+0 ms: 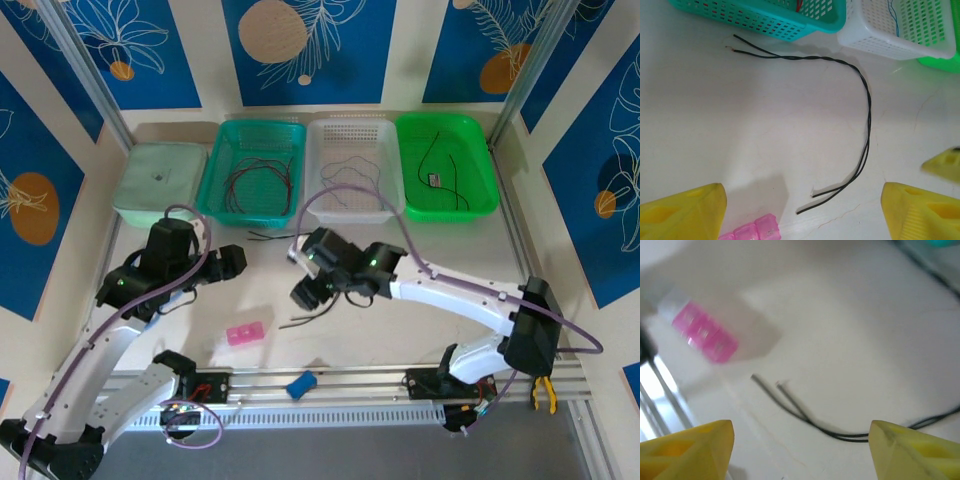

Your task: Untangle the cables

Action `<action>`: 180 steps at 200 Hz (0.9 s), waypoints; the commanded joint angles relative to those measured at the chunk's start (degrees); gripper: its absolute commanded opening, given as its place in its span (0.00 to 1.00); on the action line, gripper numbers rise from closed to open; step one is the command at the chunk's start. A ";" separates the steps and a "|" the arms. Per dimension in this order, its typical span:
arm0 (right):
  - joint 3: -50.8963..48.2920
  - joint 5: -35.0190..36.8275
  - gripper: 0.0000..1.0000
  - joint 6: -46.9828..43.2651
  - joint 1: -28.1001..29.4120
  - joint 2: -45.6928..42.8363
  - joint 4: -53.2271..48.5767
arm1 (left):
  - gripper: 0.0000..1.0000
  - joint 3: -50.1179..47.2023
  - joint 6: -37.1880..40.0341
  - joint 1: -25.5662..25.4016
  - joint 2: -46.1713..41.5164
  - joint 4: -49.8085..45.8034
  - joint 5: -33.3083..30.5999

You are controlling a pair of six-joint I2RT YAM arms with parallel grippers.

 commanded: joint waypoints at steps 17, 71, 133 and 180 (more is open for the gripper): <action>-3.56 -8.24 0.66 -21.87 2.90 1.13 0.58 | 0.83 4.01 1.50 -0.20 0.25 -5.74 -0.38; -4.62 -16.43 0.57 -34.80 -0.39 2.86 0.75 | 0.82 1.51 -1.29 0.19 -0.56 -4.40 2.52; 0.04 -19.89 0.36 -32.90 -3.42 13.47 0.62 | 0.81 -9.86 -6.24 0.59 -7.25 -0.75 3.81; 2.00 -15.64 0.34 -32.93 -4.05 19.76 1.09 | 0.80 -13.76 -7.38 0.63 -9.01 -0.29 5.12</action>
